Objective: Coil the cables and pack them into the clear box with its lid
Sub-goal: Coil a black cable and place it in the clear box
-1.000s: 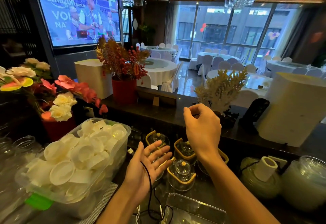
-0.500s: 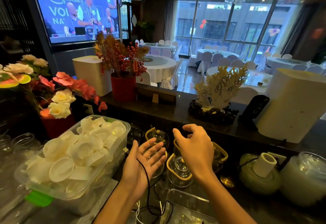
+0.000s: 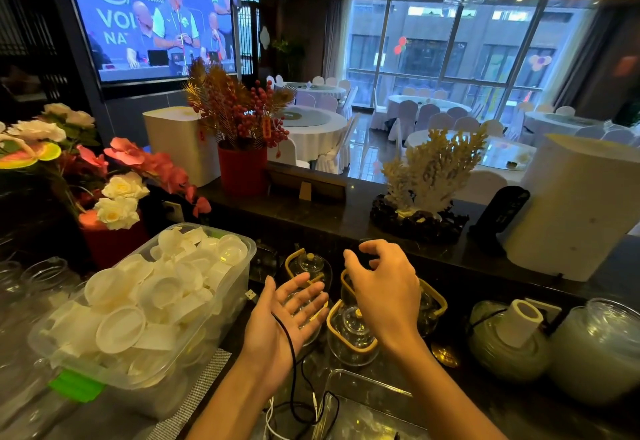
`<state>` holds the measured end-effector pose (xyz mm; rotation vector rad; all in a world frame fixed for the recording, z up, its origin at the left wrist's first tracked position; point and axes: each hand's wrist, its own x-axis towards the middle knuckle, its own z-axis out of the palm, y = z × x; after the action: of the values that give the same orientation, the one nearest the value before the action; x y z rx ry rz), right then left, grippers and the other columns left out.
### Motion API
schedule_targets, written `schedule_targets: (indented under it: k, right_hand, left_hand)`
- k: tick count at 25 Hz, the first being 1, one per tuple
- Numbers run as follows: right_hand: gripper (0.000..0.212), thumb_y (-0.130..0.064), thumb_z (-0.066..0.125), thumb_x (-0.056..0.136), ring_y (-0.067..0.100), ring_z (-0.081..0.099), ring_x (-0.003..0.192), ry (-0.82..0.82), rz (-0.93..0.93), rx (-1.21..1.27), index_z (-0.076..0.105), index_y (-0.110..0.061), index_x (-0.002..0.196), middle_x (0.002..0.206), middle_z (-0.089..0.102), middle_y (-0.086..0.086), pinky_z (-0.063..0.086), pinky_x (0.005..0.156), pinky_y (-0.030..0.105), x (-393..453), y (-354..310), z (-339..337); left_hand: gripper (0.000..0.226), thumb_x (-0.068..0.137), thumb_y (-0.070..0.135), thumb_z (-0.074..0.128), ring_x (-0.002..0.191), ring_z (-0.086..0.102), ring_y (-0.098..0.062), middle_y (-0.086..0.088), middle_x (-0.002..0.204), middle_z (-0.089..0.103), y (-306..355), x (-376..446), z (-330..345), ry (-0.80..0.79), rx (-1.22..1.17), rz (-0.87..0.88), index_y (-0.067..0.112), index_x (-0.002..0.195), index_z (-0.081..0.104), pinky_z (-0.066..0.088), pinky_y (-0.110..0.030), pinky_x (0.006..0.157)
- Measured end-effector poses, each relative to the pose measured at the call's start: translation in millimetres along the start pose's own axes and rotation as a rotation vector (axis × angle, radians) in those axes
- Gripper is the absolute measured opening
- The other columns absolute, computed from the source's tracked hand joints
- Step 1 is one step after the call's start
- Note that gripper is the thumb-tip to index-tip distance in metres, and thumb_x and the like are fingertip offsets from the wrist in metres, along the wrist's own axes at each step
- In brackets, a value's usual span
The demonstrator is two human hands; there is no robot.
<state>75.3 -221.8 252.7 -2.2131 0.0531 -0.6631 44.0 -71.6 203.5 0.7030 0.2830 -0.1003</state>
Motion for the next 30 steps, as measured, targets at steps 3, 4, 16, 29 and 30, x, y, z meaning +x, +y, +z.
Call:
schedule_targets:
  k: [3,4,16,29,30]
  right_hand:
    - [0.009,-0.032,0.065,0.097,0.006,0.064,0.088,0.018,-0.024,0.016,0.072,-0.027,0.096,0.097,0.067,-0.012,0.05,0.068,0.022,-1,1,-1]
    - [0.009,-0.032,0.065,0.097,0.006,0.064,0.087,0.027,-0.033,0.016,0.071,-0.027,0.095,0.096,0.067,-0.013,0.05,0.067,0.022,-1,1,-1]
    - [0.011,-0.034,0.066,0.096,0.006,0.063,0.091,0.047,-0.064,0.012,0.072,-0.026,0.098,0.098,0.067,-0.013,0.05,0.07,0.022,-1,1,-3]
    - [0.033,-0.053,0.065,0.092,0.001,0.063,0.084,-0.049,0.028,0.144,0.067,-0.026,0.111,0.102,0.067,-0.015,0.054,0.073,0.024,-9,10,-3]
    - [0.032,-0.053,0.062,0.094,0.004,0.067,0.085,-0.148,0.112,0.311,0.068,-0.025,0.108,0.1,0.071,-0.011,0.057,0.075,0.027,-11,15,-2]
  left_hand:
    - [0.06,0.105,0.05,0.033,0.11,0.069,-0.037,-0.025,0.125,0.069,-1,0,-1,-0.006,0.003,-0.002,0.003,0.131,0.061,0.052,-0.05,0.095]
    - [0.06,0.105,0.05,0.033,0.11,0.07,-0.037,-0.025,0.125,0.069,-1,0,-1,-0.007,0.003,-0.003,0.004,0.131,0.061,0.052,-0.05,0.095]
    - [0.06,0.105,0.05,0.033,0.11,0.071,-0.037,-0.024,0.124,0.07,-1,-2,-1,-0.007,0.026,-0.009,0.005,0.131,0.061,0.053,-0.05,0.096]
    - [0.059,0.104,0.049,0.037,0.108,0.071,-0.037,-0.024,0.123,0.07,1,0,2,-0.03,0.003,-0.015,0.003,0.132,0.061,0.05,-0.051,0.1]
    - [0.059,0.104,0.049,0.037,0.107,0.072,-0.036,-0.024,0.121,0.07,3,0,5,-0.046,-0.002,-0.013,0.003,0.132,0.061,0.05,-0.05,0.099]
